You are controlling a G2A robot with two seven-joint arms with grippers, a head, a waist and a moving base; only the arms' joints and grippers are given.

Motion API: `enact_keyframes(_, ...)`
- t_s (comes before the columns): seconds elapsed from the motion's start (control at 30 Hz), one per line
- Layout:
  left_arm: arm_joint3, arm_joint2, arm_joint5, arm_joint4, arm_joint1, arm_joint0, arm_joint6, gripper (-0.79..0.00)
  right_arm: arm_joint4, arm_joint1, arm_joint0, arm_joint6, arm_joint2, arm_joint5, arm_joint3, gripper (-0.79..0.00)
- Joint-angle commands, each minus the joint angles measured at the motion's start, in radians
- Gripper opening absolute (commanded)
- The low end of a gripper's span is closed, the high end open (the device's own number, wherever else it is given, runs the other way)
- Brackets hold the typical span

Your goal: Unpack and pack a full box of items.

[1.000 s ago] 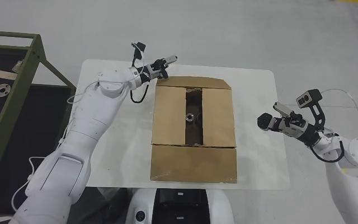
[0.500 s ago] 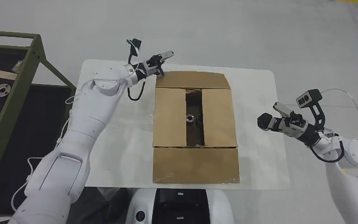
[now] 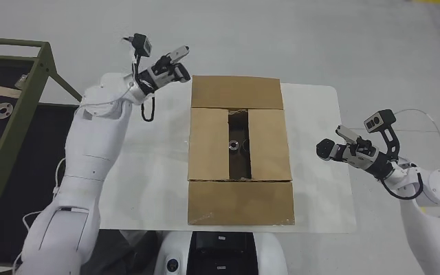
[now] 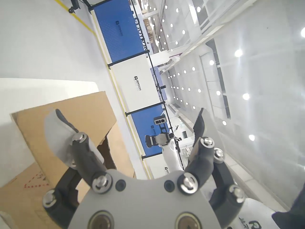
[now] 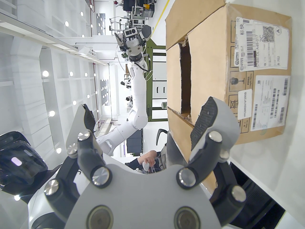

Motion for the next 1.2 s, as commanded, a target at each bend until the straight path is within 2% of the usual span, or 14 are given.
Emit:
enact_keyframes(0.0, -0.05, -0.053, 0.017, -0.03, 0.013, 0.044, -0.056, 0.0, 0.0, 0.0, 0.0, 0.0, 0.0, 0.0, 0.0, 0.0)
enact_keyframes(0.17, -0.128, -0.149, 0.026, -0.062, 0.04, 0.135, -0.179, 0.0, 0.0, 0.0, 0.0, 0.0, 0.0, 0.0, 0.0, 0.0)
enact_keyframes(0.37, -0.135, -0.239, 0.04, -0.102, 0.064, 0.199, -0.294, 0.0, 0.0, 0.0, 0.0, 0.0, 0.0, 0.0, 0.0, 0.0)
enact_keyframes(0.77, -0.108, -0.37, 0.025, -0.061, 0.105, 0.228, -0.384, 0.0, 0.0, 0.0, 0.0, 0.0, 0.0, 0.0, 0.0, 0.0)
enact_keyframes(1.17, -0.096, -0.386, 0.076, -0.102, 0.119, 0.207, -0.426, 0.0, 0.0, 0.0, 0.0, 0.0, 0.0, 0.0, 0.0, 0.0)
